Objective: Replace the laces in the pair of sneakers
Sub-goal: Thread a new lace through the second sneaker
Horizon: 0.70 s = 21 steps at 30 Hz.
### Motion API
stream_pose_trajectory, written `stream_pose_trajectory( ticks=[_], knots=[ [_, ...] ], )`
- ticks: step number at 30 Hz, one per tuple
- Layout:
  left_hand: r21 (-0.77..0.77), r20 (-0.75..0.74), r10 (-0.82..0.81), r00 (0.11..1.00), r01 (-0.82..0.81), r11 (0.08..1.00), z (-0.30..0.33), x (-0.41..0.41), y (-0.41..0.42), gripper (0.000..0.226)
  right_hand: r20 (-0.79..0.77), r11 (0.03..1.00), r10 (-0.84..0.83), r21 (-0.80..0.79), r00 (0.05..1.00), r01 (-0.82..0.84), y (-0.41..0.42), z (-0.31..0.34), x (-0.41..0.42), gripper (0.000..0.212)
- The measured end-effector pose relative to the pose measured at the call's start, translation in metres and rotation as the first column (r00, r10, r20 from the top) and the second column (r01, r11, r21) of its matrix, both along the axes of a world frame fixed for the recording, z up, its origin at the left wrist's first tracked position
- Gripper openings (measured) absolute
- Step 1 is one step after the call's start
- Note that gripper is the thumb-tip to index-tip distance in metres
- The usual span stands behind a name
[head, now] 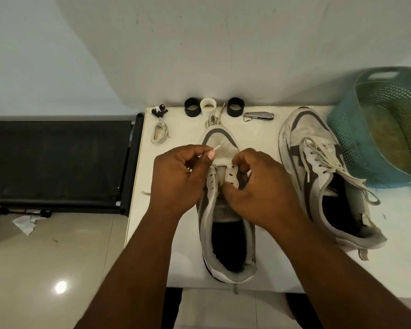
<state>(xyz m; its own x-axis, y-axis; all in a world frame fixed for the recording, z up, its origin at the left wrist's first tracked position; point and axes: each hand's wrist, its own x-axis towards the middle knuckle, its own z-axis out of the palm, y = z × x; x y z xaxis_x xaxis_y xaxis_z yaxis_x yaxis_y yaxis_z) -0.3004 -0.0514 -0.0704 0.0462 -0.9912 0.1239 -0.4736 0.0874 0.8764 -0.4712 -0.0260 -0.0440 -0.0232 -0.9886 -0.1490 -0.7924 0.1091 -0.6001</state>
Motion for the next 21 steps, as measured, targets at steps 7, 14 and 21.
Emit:
stream_pose_trajectory(
  ticks=[7,14,21],
  knots=[
    [-0.047,0.125,-0.120,0.985,0.127,0.991,0.001,-0.005,0.001,0.014,-0.237,0.998,0.059,0.016,0.970,-0.057,-0.001,0.008,0.005,0.053],
    [-0.016,0.234,-0.197,0.952,0.206,0.978,0.000,-0.009,0.002,0.014,-0.241,0.992,0.122,0.043,0.963,-0.115,-0.006,0.007,-0.002,0.058],
    [-0.048,0.291,-0.190,0.938,0.213,0.976,-0.004,-0.013,0.004,0.017,0.112,0.997,-0.073,0.024,0.991,0.070,-0.008,-0.009,-0.013,0.016]
  ],
)
